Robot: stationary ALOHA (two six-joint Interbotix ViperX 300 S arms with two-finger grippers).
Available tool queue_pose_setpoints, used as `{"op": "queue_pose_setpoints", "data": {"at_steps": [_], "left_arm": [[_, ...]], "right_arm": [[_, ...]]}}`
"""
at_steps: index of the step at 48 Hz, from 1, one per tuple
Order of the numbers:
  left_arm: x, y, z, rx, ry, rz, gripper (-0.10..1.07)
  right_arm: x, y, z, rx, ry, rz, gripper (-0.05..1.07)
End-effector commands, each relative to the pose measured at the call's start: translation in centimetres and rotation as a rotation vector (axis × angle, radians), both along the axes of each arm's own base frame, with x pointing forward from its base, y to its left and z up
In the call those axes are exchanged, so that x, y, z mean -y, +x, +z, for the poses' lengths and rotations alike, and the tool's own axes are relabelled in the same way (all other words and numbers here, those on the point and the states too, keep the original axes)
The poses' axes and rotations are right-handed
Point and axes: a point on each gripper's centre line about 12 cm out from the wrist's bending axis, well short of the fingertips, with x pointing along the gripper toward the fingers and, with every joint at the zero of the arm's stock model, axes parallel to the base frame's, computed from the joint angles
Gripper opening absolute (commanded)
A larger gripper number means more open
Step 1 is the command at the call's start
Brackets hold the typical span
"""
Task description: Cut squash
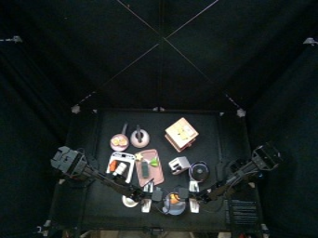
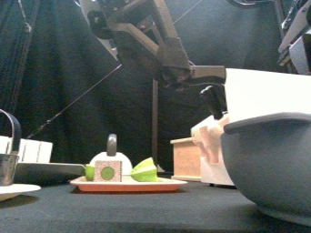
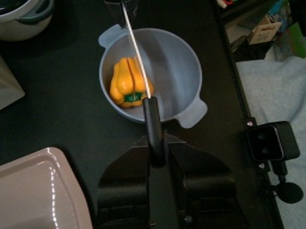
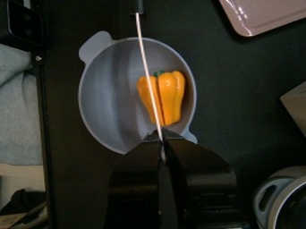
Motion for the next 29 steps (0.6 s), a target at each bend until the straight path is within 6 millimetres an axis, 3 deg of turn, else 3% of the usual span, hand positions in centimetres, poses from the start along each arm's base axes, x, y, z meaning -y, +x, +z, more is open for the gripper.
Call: {"op": "queue_pose_setpoints", "data": {"at_steps": [1, 29], "left_arm": [[0.1, 0.6, 1.7, 0.051, -0.01, -0.009, 0.41], [-1.4, 0.9, 1.4, 0.04, 0.016, 0.02, 0.41]], "right_arm": [[0.5, 0.9, 1.4, 0.046, 0.016, -0.019, 0.34], [1.0, 1.0, 1.0, 0.039, 0.006, -0.03, 0.34]]}}
